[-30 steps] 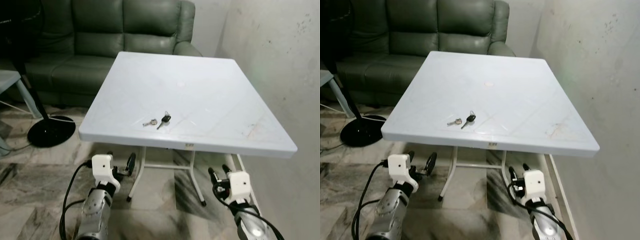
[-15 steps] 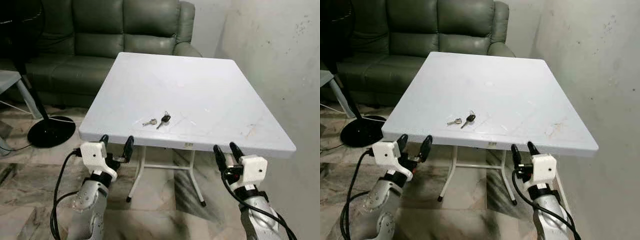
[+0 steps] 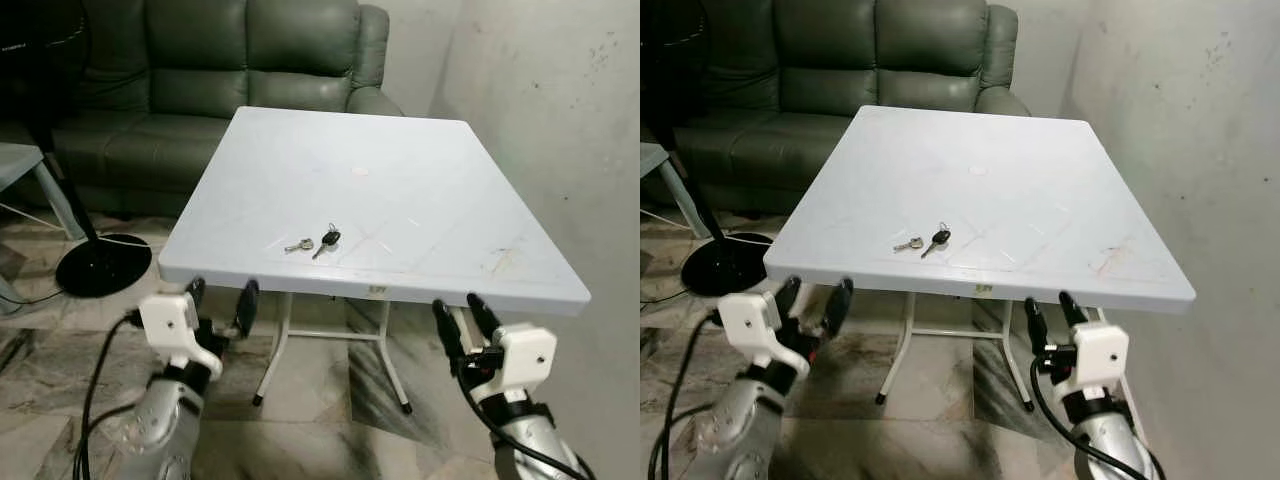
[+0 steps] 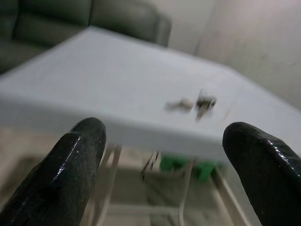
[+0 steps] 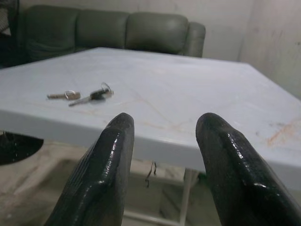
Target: Hang keys on a hook
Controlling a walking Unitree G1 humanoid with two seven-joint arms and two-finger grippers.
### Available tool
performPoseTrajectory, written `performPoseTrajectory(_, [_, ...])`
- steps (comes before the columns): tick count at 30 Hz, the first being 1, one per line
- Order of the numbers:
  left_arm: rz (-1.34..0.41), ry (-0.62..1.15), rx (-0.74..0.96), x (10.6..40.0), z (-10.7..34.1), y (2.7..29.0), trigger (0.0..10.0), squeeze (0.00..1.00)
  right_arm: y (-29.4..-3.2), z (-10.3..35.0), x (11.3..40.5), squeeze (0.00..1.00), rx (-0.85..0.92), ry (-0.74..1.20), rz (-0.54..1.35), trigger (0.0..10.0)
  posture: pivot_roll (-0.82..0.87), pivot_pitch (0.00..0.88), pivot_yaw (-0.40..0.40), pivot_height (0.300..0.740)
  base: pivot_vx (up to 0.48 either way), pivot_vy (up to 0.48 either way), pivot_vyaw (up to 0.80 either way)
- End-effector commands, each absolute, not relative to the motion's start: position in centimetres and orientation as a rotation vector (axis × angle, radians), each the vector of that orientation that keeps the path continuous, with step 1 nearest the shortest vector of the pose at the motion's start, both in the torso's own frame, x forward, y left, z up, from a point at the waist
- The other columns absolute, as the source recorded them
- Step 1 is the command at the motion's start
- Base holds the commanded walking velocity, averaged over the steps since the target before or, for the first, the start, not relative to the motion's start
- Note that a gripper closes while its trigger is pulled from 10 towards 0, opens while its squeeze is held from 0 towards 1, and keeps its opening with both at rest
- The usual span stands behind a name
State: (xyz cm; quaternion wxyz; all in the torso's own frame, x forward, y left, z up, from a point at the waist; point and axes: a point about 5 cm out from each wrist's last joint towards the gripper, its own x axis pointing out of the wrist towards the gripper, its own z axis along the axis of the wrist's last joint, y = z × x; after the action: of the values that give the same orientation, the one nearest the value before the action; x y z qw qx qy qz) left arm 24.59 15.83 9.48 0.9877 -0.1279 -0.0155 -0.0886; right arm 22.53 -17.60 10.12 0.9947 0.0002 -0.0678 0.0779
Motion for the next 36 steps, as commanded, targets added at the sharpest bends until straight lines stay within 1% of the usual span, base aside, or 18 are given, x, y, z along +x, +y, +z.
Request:
performPoseTrajectory(1, [-0.187,-0.077,-0.267,24.9,11.0,16.0,10.0,0.00,-17.4,11.8,23.0,0.00,0.002,-0.188,0.165,10.0,0.01,0.000,-0.051,0.740,0.000,0.000,0.00])
performPoseTrajectory(2, [-0.190,-0.090,-0.264,25.0,11.5,16.1,10.0,0.00,-17.3,12.5,23.1,0.00,0.006,-0.205,0.168,10.0,0.01,0.000,-0.051,0.740,0.000,0.000,0.00])
performPoseTrajectory(14, [-0.199,-0.084,-0.271,25.0,11.7,15.7,10.0,0.00,-16.7,13.3,23.5,0.00,0.013,-0.222,0.197,10.0,0.02,0.000,-0.054,0.740,0.000,0.000,0.00])
performPoseTrajectory(25, [-0.209,-0.089,-0.263,24.9,11.8,15.5,10.0,0.00,-16.7,13.3,23.5,0.00,0.010,-0.215,0.212,10.0,0.02,0.000,-0.057,0.740,0.000,0.000,0.00])
performPoseTrajectory(36, [-0.220,-0.100,-0.267,25.1,12.0,15.2,10.0,0.00,-16.5,13.5,23.7,0.00,0.006,-0.216,0.225,10.0,0.02,0.000,-0.067,0.740,0.290,0.000,0.00])
